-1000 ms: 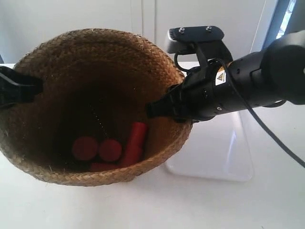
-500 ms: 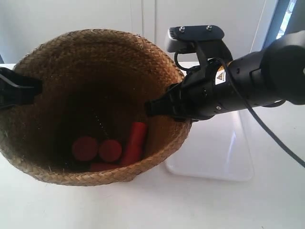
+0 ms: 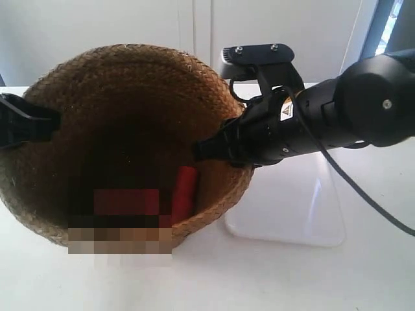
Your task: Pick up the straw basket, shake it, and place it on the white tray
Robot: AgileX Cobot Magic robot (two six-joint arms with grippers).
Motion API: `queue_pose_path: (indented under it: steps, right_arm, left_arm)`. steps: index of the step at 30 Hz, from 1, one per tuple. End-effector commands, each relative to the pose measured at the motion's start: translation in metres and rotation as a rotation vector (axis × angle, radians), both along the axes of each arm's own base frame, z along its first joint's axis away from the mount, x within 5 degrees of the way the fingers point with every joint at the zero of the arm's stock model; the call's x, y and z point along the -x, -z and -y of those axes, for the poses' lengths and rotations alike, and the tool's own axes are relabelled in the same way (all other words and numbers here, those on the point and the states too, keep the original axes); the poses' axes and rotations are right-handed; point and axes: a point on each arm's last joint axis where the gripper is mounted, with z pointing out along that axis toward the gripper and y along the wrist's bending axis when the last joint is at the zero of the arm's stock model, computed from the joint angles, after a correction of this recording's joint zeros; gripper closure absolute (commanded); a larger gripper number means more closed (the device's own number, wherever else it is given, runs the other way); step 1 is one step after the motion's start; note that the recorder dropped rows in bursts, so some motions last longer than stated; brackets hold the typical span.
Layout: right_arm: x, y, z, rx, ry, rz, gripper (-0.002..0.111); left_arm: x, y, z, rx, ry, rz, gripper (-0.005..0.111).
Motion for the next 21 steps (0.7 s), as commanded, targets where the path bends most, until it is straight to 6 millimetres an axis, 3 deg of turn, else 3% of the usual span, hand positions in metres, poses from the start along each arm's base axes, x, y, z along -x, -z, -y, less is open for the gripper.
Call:
queue_pose_path:
  steps: [1, 9, 11, 12, 15, 16, 17, 18, 19, 21]
  right_arm:
    - [-0.001, 0.006, 0.0, 0.045, -0.022, -0.019, 0.108]
    - [0.001, 0.007, 0.0, 0.049, -0.023, -0.037, 0.108]
    - [0.002, -0.004, 0.0, 0.036, -0.024, -0.03, 0.108]
    - [0.005, -0.017, 0.001, 0.038, -0.036, -0.031, 0.108]
    - [0.029, -0.1, 0.011, 0.0, -0.088, 0.068, 0.108]
    - [0.04, -0.119, 0.016, -0.032, -0.093, 0.128, 0.108]
    - [0.039, -0.102, 0.015, -0.111, -0.048, 0.238, 0.108]
    - [0.029, -0.075, 0.009, -0.12, -0.028, 0.217, 0.108]
    - [0.02, -0.035, 0.006, -0.053, -0.01, 0.035, 0.108]
    - [0.022, -0.039, 0.003, -0.037, -0.039, 0.027, 0.108]
  left_arm:
    - [0.0, 0.0, 0.001, -0.014, 0.019, -0.001, 0.107]
    - [-0.003, -0.005, -0.001, -0.002, -0.019, 0.051, 0.107]
    - [-0.003, -0.01, -0.001, 0.002, -0.014, 0.062, 0.107]
    - [0.002, -0.022, 0.001, 0.007, 0.011, 0.075, 0.107]
    - [0.031, -0.082, 0.002, 0.03, 0.101, 0.19, 0.107]
    - [0.041, -0.096, 0.002, 0.057, 0.12, 0.218, 0.107]
    - [0.036, -0.077, 0.003, 0.005, 0.139, 0.218, 0.107]
    - [0.022, -0.055, 0.004, -0.02, 0.123, 0.164, 0.107]
    - [0.006, -0.029, 0.001, -0.001, 0.069, 0.039, 0.107]
    - [0.008, -0.038, 0.0, 0.068, 0.054, 0.047, 0.107]
